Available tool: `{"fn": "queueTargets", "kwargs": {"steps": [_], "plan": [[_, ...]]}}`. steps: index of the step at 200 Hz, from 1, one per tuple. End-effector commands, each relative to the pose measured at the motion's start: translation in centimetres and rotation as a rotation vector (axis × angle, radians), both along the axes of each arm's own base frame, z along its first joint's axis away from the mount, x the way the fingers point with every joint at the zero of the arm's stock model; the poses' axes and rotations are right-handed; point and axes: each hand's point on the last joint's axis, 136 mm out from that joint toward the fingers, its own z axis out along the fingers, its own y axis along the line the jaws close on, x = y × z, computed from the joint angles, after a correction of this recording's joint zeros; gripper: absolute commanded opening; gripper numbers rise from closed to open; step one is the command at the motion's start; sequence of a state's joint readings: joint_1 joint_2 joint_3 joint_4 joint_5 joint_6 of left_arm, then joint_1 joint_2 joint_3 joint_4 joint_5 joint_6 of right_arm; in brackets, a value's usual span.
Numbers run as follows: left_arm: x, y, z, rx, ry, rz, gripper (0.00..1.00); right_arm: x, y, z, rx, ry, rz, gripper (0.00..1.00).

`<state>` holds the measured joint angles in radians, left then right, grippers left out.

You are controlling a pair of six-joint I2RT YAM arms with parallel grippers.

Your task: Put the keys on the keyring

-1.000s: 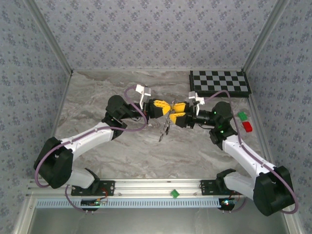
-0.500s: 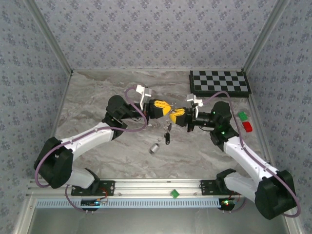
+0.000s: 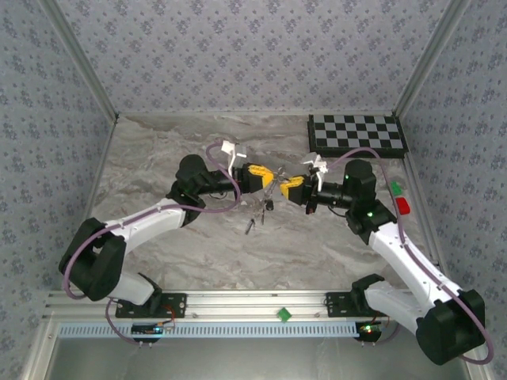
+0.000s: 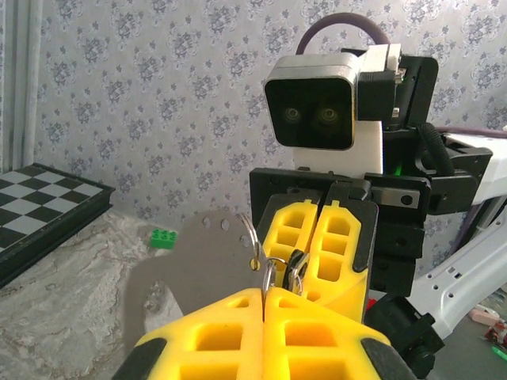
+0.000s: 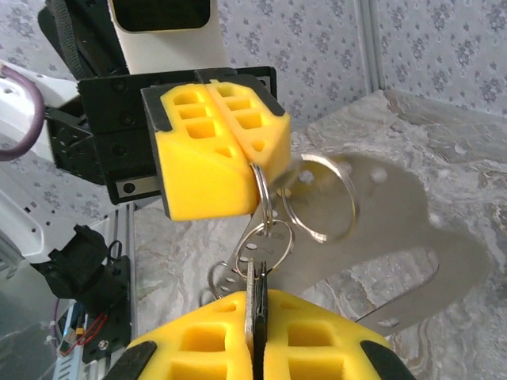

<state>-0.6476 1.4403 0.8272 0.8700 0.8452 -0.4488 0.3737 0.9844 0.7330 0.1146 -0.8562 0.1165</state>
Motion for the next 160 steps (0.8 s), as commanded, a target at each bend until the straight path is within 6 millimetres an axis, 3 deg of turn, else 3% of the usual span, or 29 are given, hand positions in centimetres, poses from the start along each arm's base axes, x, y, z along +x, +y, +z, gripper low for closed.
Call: {"fn": "queueTargets", "kwargs": {"steps": [1,25,35,51,62,81,101,127,135,146,160], "plan": [[1.2,0.2,-0.4,0.001,-0.032,0.041,0.00,0.9,0.1,0.3,-0.056,0.006,-0.023,0.00],[1.8,0.1,-2.3,0.030,-0.002,0.058,0.00,2.0,0.9,-0.5,-0.105,0.055,-0.022,0.00],[2.1,0.2,-2.8,0.033,0.007,0.069,0.12,2.5,1.3,-0.8,-0.122,0.068,-0.019,0.00],[2.6,0.8,-3.0,0.024,0.027,0.090,0.23,3.3,1.9,-1.0,-0.143,0.083,-0.024,0.00],[3.1,1.5,-3.1,0.018,0.040,0.116,0.37,3.8,2.3,-1.2,-0.156,0.094,-0.021,0.00],[4.2,3.1,-3.0,0.010,0.059,0.184,0.54,4.7,3.3,-1.7,-0.180,0.117,-0.009,0.00],[5.0,5.1,-2.4,0.004,0.062,0.285,0.63,6.0,4.7,-2.3,-0.196,0.143,0.010,0.00],[5.9,8.4,-1.7,0.005,0.053,0.476,0.82,8.1,6.9,-3.6,-0.196,0.184,0.040,0.00],[6.0,9.5,-1.2,0.008,0.037,0.542,0.85,9.1,7.8,-3.0,-0.184,0.180,0.048,0.00],[6.0,10.8,-0.8,0.013,0.020,0.617,0.98,10.1,8.9,-3.8,-0.193,0.207,0.057,0.00],[6.0,12.4,-0.3,0.002,0.008,0.701,1.00,11.4,10.2,-4.9,-0.205,0.233,0.066,0.00]]}}
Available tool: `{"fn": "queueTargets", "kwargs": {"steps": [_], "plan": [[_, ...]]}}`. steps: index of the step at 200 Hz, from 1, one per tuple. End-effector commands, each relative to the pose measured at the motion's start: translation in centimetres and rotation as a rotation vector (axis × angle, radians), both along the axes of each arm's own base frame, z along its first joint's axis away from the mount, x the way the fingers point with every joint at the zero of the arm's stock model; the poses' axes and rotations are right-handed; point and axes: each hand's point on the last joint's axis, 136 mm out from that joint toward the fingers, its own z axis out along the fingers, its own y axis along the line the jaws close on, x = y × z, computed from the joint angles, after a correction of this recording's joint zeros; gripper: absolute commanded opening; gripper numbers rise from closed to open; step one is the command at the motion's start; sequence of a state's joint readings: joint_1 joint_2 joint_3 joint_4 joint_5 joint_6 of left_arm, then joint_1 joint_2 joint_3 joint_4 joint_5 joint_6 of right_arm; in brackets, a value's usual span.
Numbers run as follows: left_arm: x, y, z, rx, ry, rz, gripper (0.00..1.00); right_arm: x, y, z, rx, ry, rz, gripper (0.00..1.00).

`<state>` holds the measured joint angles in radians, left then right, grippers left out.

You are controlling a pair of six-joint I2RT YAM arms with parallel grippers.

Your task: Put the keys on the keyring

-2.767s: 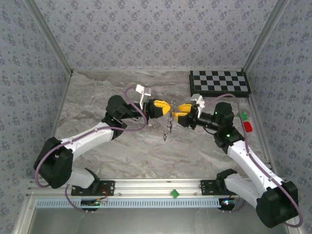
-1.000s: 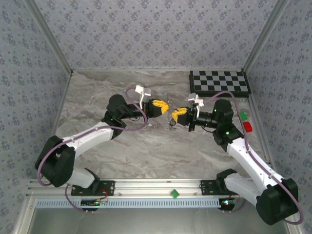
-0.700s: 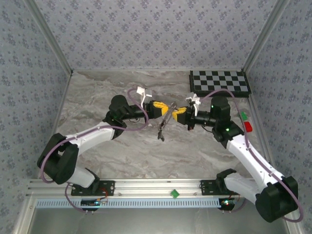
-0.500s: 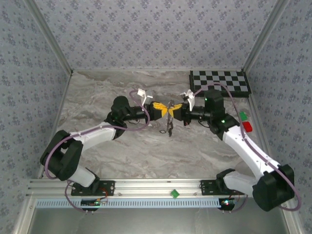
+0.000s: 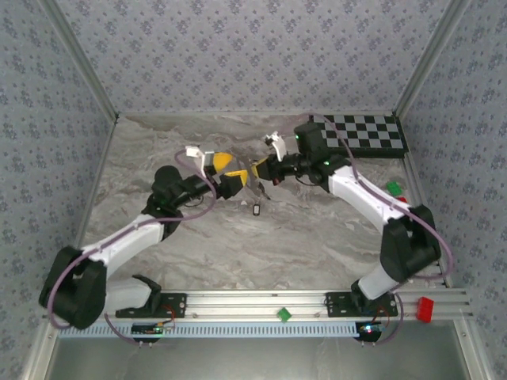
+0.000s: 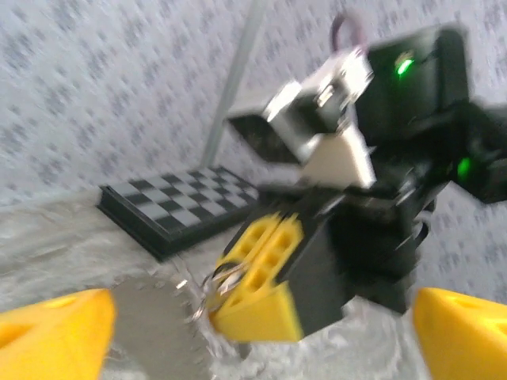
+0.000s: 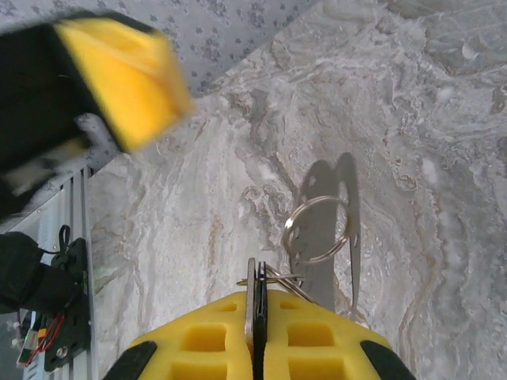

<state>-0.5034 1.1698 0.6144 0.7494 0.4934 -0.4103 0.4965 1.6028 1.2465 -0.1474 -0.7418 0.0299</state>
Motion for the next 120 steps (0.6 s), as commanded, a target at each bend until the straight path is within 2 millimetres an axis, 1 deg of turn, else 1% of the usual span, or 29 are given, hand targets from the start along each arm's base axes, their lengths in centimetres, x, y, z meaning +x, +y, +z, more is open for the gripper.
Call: {"fn": "queueTargets", "kwargs": {"steps": [1,15,24,46,61,79,108,120], "plan": [[1.1,3.3,1.0,0.008,-0.035,0.210,1.00,1.7,2.2,0.3,0.018,0.005,0.026,0.00],[0.9,4.3,1.3,0.002,-0.043,0.247,1.00,2.9,3.3,-0.9,0.006,0.044,0.023,0.00],[0.8,4.5,1.2,0.004,-0.042,0.255,1.00,3.6,3.7,-1.3,0.013,0.077,0.017,0.00],[0.8,4.8,1.2,0.003,-0.041,0.267,1.00,5.8,3.3,-2.9,0.038,0.145,-0.037,0.00],[1.0,4.8,0.9,0.004,-0.034,0.267,1.00,6.8,2.5,-4.3,0.049,0.201,-0.069,0.00],[1.2,4.6,0.7,0.005,-0.026,0.261,1.00,7.3,1.4,-6.0,0.037,0.246,-0.097,0.00],[1.7,4.2,0.1,0.007,-0.008,0.253,1.00,7.5,-1.1,-8.6,0.006,0.309,-0.157,0.00],[1.9,4.1,-0.1,0.006,0.001,0.252,1.00,7.3,-2.1,-9.9,-0.022,0.350,-0.172,0.00]]}}
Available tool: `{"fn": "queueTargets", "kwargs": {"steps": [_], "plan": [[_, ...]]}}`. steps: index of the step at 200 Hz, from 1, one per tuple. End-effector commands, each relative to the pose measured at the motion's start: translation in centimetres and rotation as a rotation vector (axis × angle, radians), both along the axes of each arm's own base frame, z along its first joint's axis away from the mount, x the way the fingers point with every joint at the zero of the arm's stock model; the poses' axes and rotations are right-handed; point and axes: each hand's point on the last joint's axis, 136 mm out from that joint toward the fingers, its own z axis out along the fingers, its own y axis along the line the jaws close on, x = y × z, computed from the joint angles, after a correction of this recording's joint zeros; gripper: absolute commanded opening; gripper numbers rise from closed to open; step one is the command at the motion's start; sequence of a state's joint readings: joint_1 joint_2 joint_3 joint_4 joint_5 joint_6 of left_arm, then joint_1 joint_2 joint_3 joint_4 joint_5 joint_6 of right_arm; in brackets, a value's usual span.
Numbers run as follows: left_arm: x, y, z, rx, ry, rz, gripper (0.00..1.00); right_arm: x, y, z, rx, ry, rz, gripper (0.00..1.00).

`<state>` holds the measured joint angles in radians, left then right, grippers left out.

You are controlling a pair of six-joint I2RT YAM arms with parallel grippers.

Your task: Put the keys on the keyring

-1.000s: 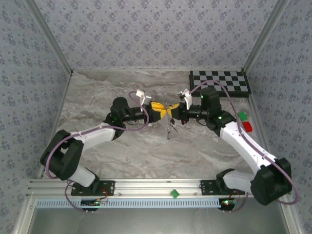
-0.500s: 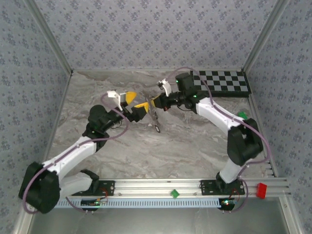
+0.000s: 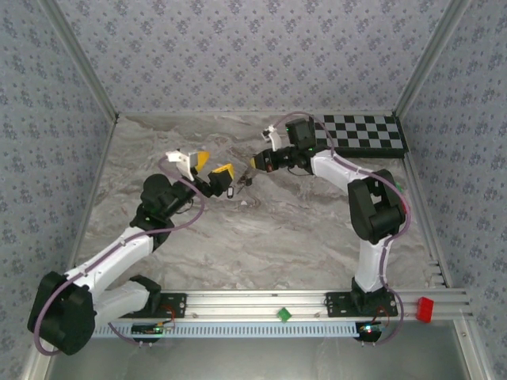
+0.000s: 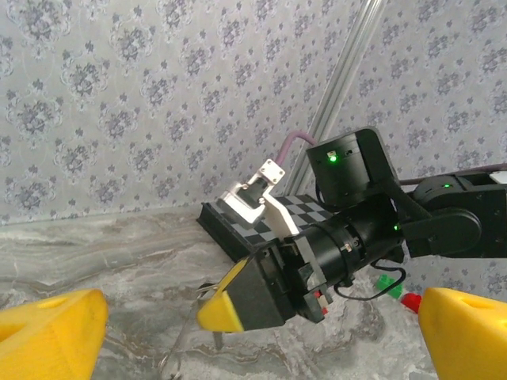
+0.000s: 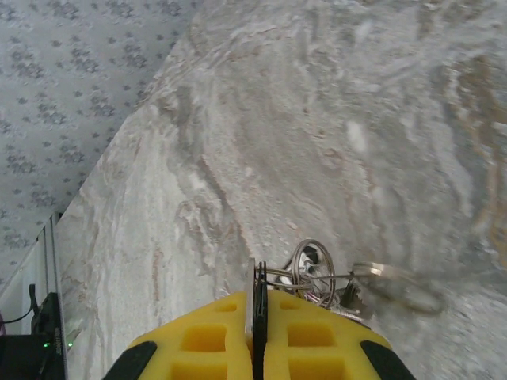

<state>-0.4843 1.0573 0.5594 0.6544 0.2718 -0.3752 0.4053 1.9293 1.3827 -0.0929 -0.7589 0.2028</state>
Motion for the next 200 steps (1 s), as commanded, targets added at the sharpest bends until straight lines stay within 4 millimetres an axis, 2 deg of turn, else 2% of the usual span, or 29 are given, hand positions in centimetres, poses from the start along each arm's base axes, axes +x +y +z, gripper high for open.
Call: {"fn": "queueTargets", "kwargs": {"steps": [1,41,53,59,98,141,163,179,200], "plan": [[0.5,0.0,0.6,-0.015,-0.016,0.009,1.00,-0.6,-1.4,-1.7,-0.010,0.078,-0.019,0.00],[0.9,-0.3,0.2,-0.025,-0.003,-0.004,1.00,-2.0,-4.3,-5.4,-0.087,0.152,-0.083,0.00],[0.9,-0.4,0.0,-0.025,-0.001,-0.007,1.00,-2.3,-4.8,-5.6,-0.095,0.155,-0.097,0.00],[0.9,-0.4,0.0,-0.025,0.000,-0.007,1.00,-3.3,-5.1,-6.9,-0.107,0.187,-0.102,0.00],[1.1,-0.6,-0.4,-0.025,0.009,-0.008,1.00,-5.8,-6.3,-9.1,-0.142,0.233,-0.133,0.00],[1.3,-0.6,-0.7,-0.025,0.014,-0.007,1.00,-8.1,-8.0,-10.6,-0.195,0.260,-0.160,0.01],[1.4,-0.7,-1.0,-0.023,0.022,-0.006,1.00,-9.1,-8.1,-11.3,-0.208,0.275,-0.152,0.09],[1.5,-0.6,-1.1,-0.022,0.027,-0.003,1.00,-9.7,-8.2,-11.5,-0.211,0.279,-0.149,0.11],[1.6,-0.4,-1.3,-0.015,0.038,0.018,1.00,-10.5,-8.7,-11.3,-0.217,0.271,-0.160,0.27]]}}
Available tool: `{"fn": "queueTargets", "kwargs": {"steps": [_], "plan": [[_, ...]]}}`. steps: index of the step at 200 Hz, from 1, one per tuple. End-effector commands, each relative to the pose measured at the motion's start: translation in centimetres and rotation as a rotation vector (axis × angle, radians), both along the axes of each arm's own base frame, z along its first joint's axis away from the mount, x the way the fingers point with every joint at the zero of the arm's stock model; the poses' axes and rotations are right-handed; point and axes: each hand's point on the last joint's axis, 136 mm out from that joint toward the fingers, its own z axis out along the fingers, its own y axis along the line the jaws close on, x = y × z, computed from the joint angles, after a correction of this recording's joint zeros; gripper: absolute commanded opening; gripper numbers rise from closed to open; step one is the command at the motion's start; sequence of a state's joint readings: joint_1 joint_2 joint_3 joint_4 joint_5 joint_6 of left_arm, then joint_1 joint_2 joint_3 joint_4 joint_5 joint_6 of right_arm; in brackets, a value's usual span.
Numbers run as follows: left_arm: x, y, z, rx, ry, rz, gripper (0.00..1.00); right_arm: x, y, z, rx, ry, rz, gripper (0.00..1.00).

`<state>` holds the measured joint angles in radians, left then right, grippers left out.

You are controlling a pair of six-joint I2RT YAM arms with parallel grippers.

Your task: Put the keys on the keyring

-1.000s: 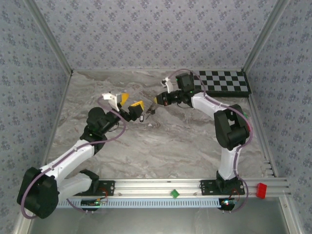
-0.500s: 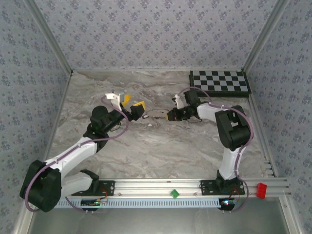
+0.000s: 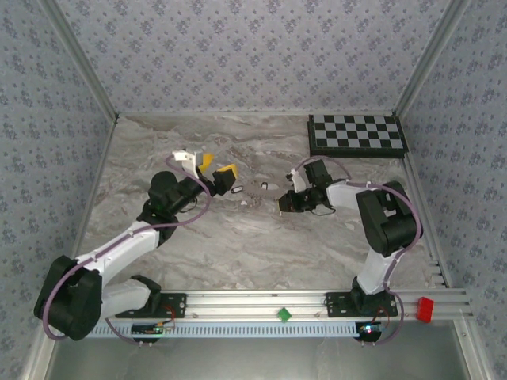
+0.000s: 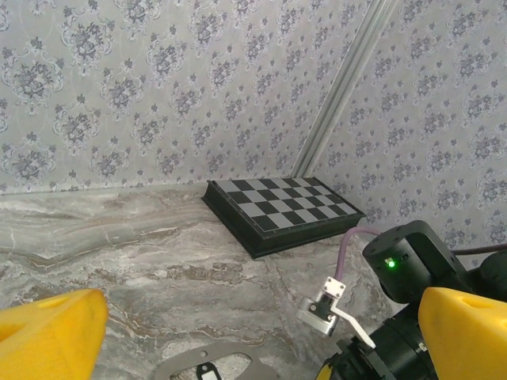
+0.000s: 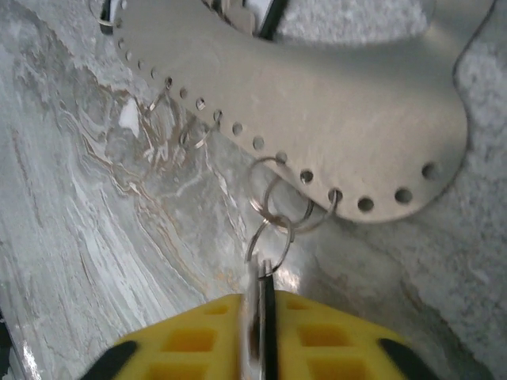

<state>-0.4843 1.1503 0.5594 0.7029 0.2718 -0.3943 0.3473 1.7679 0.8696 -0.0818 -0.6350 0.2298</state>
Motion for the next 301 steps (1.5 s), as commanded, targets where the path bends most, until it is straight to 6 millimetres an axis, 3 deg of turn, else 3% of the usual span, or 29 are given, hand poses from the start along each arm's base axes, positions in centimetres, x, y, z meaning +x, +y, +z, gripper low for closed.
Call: {"fn": "queueTargets", "kwargs": {"steps": [1,25,71,91,102,114,120,143,173,213,226,257,301], "plan": [[0.3,0.4,0.9,-0.021,-0.014,0.021,1.00,-0.8,-0.4,0.8,-0.012,-0.030,-0.005,0.28],[0.7,1.0,0.6,-0.009,0.003,0.063,1.00,-1.8,-1.1,2.1,-0.015,-0.064,-0.020,0.47],[2.6,4.9,-2.1,0.083,0.128,0.317,1.00,-1.7,-4.1,6.8,-0.096,-0.247,-0.117,0.59],[3.0,7.7,-3.9,0.173,0.192,0.462,1.00,-0.5,-6.8,9.4,-0.179,-0.393,-0.227,0.63],[3.2,9.5,-5.1,0.227,0.221,0.557,1.00,0.5,-8.8,11.1,-0.224,-0.489,-0.321,0.71],[3.3,12.1,-6.2,0.300,0.266,0.686,1.00,1.6,-11.0,12.6,-0.283,-0.588,-0.418,0.87],[3.3,13.3,-6.8,0.341,0.285,0.742,1.00,2.0,-12.0,13.2,-0.313,-0.634,-0.457,0.99],[3.5,17.8,-8.0,0.488,0.320,0.973,1.00,3.6,-15.7,14.7,-0.423,-0.756,-0.599,1.00],[4.3,22.1,-9.2,0.621,0.337,1.166,1.00,5.3,-21.0,14.2,-0.626,-0.795,-0.793,0.99],[6.4,25.6,-11.4,0.784,0.379,1.207,1.00,7.5,-22.5,10.8,-0.776,-0.864,-0.712,1.00],[7.3,26.2,-12.4,0.810,0.379,1.204,1.00,7.6,-23.2,9.1,-0.798,-0.811,-0.730,1.00],[8.3,25.2,-13.6,0.785,0.313,1.104,1.00,7.6,-23.1,7.1,-0.740,-0.827,-0.706,1.00],[7.2,24.5,-16.6,0.668,0.242,0.980,1.00,6.6,-24.2,5.5,-0.540,-0.883,-0.723,1.00]]}}
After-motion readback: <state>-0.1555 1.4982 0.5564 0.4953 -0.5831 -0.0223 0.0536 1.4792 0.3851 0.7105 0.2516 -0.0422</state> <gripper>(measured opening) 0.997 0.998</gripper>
